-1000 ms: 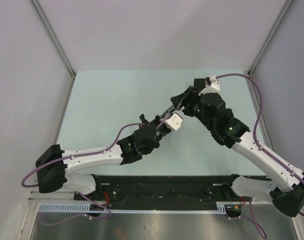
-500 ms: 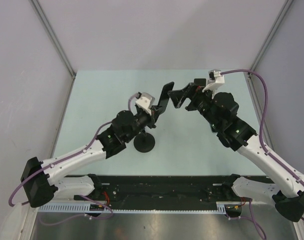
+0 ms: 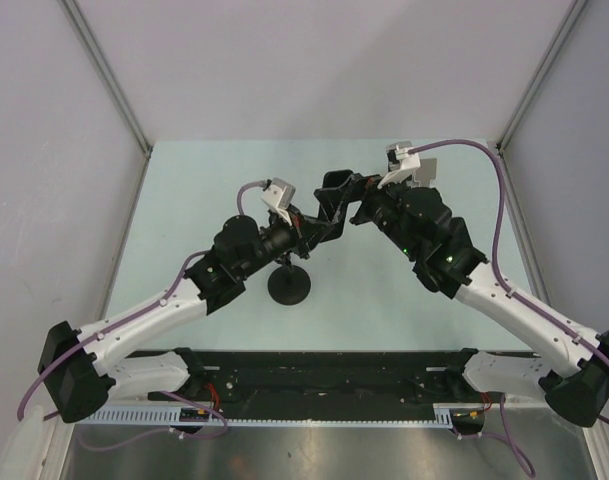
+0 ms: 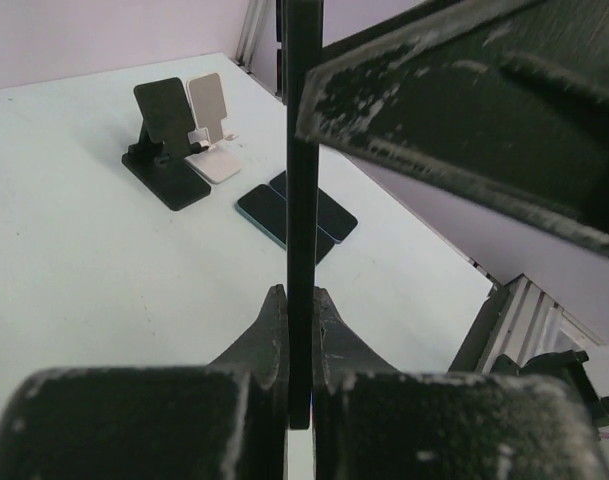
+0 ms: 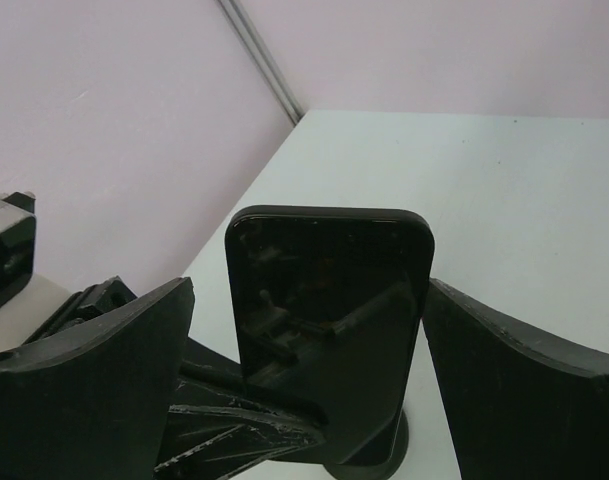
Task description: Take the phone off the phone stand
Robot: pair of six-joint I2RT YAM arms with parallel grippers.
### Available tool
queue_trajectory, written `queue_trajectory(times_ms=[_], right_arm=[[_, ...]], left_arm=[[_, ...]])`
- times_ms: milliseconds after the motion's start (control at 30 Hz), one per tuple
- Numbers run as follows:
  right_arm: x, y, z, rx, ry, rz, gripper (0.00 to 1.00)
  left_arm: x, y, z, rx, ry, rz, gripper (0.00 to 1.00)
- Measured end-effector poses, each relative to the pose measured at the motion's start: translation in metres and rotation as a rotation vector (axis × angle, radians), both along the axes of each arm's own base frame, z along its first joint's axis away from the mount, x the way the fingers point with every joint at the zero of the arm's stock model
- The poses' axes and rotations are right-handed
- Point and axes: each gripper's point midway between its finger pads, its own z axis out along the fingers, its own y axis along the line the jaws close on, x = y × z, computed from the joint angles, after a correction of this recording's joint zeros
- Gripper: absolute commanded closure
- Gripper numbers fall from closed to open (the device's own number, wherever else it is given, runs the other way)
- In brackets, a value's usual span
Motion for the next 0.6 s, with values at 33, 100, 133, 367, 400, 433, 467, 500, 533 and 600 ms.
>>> queue_trajectory(times_ms=[33, 100, 133, 367, 400, 433, 467, 500, 533, 600], right_arm=[[0.001, 0.002, -0.002, -0.008, -0.003, -0.003, 0.00], [0.001, 0.005, -0.005, -0.021, -0.006, -0.011, 0.00], [0.001, 0.006, -0.007, -0.031, -0.007, -0.016, 0.00], [-0.002, 0.013, -0.016, -0.101, -0.030, -0.050, 0.21], [-0.001, 0.013, -0.017, -0.109, -0.032, -0.063, 0.24], [0.000, 0.012, -0.018, -0.118, -0.035, -0.076, 0.28], [0.001, 0.011, -0.019, -0.122, -0.034, -0.086, 0.36], [0.001, 0.011, -0.019, -0.124, -0.033, -0.095, 0.41], [0.001, 0.011, -0.020, -0.127, -0.033, -0.100, 0.48], [0.001, 0.011, -0.021, -0.135, -0.033, -0.106, 0.69]], left_arm=[[-0.001, 0.000, 0.001, -0.006, 0.005, -0.002, 1.00], [-0.001, 0.000, 0.002, -0.013, 0.010, -0.005, 1.00], [-0.002, 0.000, 0.002, -0.015, 0.011, -0.009, 1.00], [-0.004, 0.002, 0.007, -0.028, 0.008, -0.014, 1.00], [-0.005, 0.002, 0.007, -0.027, 0.009, -0.013, 0.99], [-0.005, 0.002, 0.006, -0.025, 0.011, -0.013, 1.00], [-0.005, 0.002, 0.006, -0.023, 0.013, -0.013, 1.00], [-0.004, 0.003, 0.005, -0.020, 0.015, -0.011, 1.00], [-0.005, 0.003, 0.004, -0.017, 0.017, -0.011, 0.99], [-0.005, 0.003, 0.003, -0.011, 0.019, -0.009, 0.86]])
